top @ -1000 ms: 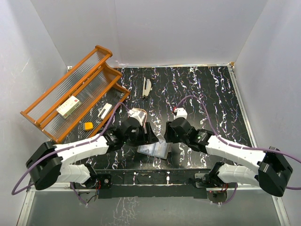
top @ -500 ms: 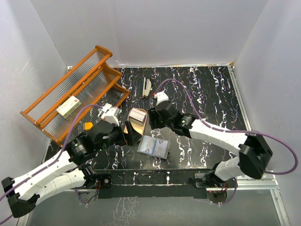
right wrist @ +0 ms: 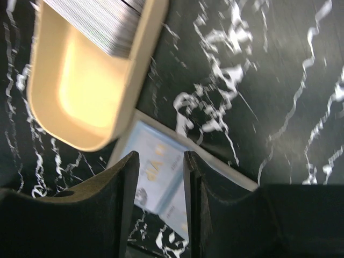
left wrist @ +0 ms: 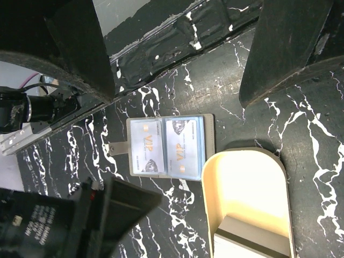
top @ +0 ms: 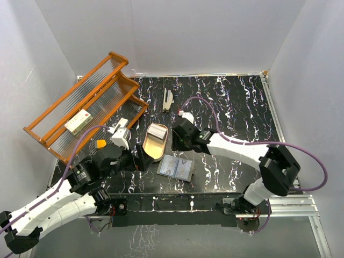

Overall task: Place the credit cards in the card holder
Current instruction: Adjust the card holder at the center of the board, then turn over the card slot in the card holder.

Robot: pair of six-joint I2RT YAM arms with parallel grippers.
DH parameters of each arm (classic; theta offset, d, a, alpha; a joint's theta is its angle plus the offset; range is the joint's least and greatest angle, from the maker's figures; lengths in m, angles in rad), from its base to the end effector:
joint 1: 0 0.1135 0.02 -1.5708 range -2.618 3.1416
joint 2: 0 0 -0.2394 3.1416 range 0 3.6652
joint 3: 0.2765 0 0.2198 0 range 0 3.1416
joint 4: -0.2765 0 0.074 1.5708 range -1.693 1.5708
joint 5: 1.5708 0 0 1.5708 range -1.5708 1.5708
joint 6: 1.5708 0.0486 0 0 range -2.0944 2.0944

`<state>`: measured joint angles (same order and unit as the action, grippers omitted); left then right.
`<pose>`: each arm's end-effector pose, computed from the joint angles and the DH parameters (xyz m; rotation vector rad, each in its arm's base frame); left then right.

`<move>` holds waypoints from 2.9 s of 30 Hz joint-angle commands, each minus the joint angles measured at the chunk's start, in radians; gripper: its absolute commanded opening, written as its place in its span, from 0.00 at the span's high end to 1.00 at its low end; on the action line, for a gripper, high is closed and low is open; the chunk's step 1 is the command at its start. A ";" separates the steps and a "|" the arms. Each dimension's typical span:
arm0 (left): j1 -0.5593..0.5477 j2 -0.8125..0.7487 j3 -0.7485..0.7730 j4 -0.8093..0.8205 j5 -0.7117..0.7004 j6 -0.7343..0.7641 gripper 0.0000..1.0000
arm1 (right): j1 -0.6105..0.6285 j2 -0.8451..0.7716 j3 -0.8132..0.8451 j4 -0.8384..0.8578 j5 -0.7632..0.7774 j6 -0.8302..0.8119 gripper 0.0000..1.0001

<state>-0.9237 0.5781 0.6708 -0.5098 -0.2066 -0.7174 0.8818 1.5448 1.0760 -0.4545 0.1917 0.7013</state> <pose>0.0897 -0.1022 0.2744 0.0745 2.0806 -0.8419 0.1997 0.2279 0.2137 -0.1462 2.5183 0.4315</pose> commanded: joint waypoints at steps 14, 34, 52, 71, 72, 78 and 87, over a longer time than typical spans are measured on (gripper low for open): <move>0.005 0.289 -0.072 0.241 0.099 -0.029 0.12 | 0.006 -0.196 -0.302 -0.029 0.038 0.208 0.65; 0.005 0.567 -0.129 0.509 0.188 -0.137 0.32 | -0.009 -0.101 -0.391 0.169 0.136 -0.079 0.88; 0.009 0.456 -0.160 0.467 0.147 -0.202 0.32 | -0.024 -0.259 -0.243 0.008 0.004 0.004 0.76; 0.094 0.297 -0.255 0.475 0.229 -0.280 0.30 | 0.023 -0.073 -0.233 0.265 -0.162 0.123 0.82; 0.095 0.299 -0.257 0.479 0.231 -0.282 0.30 | 0.023 -0.064 -0.232 0.264 -0.161 0.124 0.82; 0.094 0.328 -0.260 0.501 0.242 -0.286 0.30 | 0.023 -0.010 -0.237 0.245 -0.139 0.124 0.83; 0.095 0.378 -0.282 0.619 0.296 -0.288 0.30 | 0.026 0.039 -0.270 0.230 -0.120 0.126 0.91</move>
<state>-0.8330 0.9318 0.3943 0.0414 0.0540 -1.0031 0.9012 1.5635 0.7971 -0.2428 0.0387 0.8215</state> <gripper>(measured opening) 0.702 0.116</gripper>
